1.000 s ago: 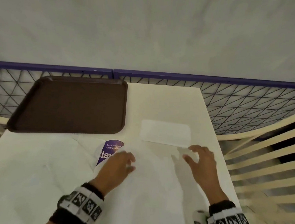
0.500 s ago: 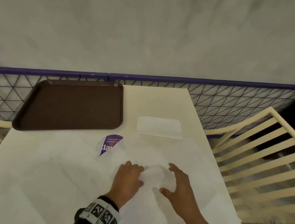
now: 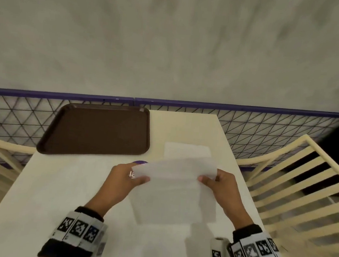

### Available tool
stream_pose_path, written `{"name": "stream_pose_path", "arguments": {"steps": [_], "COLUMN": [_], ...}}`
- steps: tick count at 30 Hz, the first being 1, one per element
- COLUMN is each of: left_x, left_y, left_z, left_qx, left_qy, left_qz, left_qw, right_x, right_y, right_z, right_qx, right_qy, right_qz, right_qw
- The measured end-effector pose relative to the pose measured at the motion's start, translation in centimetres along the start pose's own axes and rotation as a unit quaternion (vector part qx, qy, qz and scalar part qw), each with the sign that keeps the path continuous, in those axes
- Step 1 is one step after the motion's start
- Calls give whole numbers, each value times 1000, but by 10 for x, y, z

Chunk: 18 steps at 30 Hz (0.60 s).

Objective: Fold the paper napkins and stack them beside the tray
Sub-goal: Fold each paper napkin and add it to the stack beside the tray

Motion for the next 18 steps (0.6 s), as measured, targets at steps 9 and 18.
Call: {"name": "stream_pose_path", "arguments": {"steps": [9, 18], "left_x": [-70, -141], "left_y": [64, 96], "left_z": [25, 54], "left_qx": [-57, -144], "left_qy": [32, -71], "left_qz": [79, -23], "left_qw": [995, 987], "right_x": [83, 149], "right_y": [68, 92], "right_z": [19, 28], "right_qx": [-50, -102], "right_qy": [-81, 26], "right_qz": [-14, 67], "right_qw": [995, 992]}}
Point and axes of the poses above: each hand's wrist, its own y-axis away from the middle knuckle, its own z-axis out of the palm, x = y × z, the point moved 1 cm from there along -y, towards the middle knuckle, and after that the axes turned 2 degrees about -x, right-handed, at the moved point
